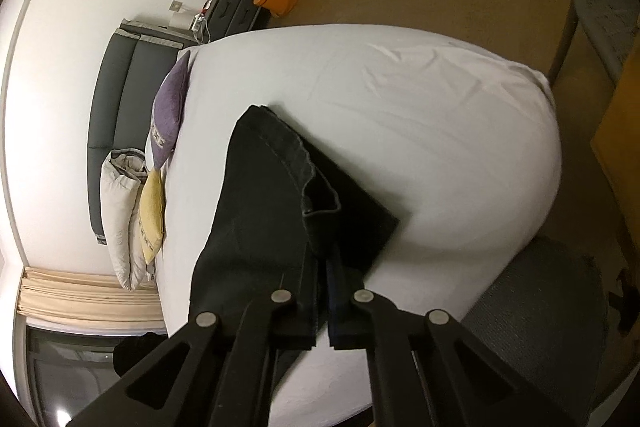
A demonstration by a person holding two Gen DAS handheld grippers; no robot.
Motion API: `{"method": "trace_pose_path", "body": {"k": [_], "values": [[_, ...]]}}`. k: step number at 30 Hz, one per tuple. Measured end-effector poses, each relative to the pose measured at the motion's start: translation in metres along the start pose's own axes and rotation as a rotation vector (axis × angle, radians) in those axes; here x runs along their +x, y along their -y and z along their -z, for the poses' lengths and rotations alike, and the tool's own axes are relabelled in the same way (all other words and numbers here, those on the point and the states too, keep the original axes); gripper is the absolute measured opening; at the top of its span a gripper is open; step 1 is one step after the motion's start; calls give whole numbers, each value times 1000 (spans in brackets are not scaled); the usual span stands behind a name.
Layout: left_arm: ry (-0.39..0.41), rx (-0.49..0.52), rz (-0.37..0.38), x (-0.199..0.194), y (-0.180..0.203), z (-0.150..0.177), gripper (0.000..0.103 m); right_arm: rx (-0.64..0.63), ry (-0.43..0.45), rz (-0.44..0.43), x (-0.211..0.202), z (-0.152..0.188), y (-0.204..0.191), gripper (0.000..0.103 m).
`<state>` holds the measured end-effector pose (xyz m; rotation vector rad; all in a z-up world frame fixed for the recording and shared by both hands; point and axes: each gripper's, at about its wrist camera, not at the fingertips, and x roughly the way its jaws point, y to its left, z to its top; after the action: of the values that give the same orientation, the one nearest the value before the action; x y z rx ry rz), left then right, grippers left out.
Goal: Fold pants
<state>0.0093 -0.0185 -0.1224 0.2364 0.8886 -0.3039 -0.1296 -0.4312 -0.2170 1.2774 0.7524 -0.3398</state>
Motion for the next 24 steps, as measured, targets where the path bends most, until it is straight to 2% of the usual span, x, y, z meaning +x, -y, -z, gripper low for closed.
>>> {"method": "trace_pose_path", "body": {"k": [4,7,11,13,15,16,18,20,21,22,24], "values": [[3,0,2,0,-1,2,95,34,-17,18,15,-2,17,2],[7,5,3,0,-2,3,95,-9,2,40,12,-3,8,2],[7,-4,6,3,-7,4,101,-11,-34,25,18,-6,14,1],[6,-5,7,2,-8,2,101,6,-56,5,9,-10,16,7],[7,-5,2,1,-8,1,101,-4,-15,94,-10,-14,12,19],[5,-8,0,-1,-8,0,101,-42,39,185,-25,-17,5,19],[9,-9,5,-8,-7,-3,101,-134,102,216,-42,-20,-19,19],[38,-12,11,-20,-8,-8,101,-236,102,170,-40,-13,-55,19],[53,-15,13,-25,-9,-11,101,-298,72,122,-30,-4,-77,19],[70,-22,15,-30,-12,-15,101,-387,-4,33,-8,14,-109,19],[81,-29,6,-31,-18,-23,101,-475,-142,-91,31,45,-144,20]]}}
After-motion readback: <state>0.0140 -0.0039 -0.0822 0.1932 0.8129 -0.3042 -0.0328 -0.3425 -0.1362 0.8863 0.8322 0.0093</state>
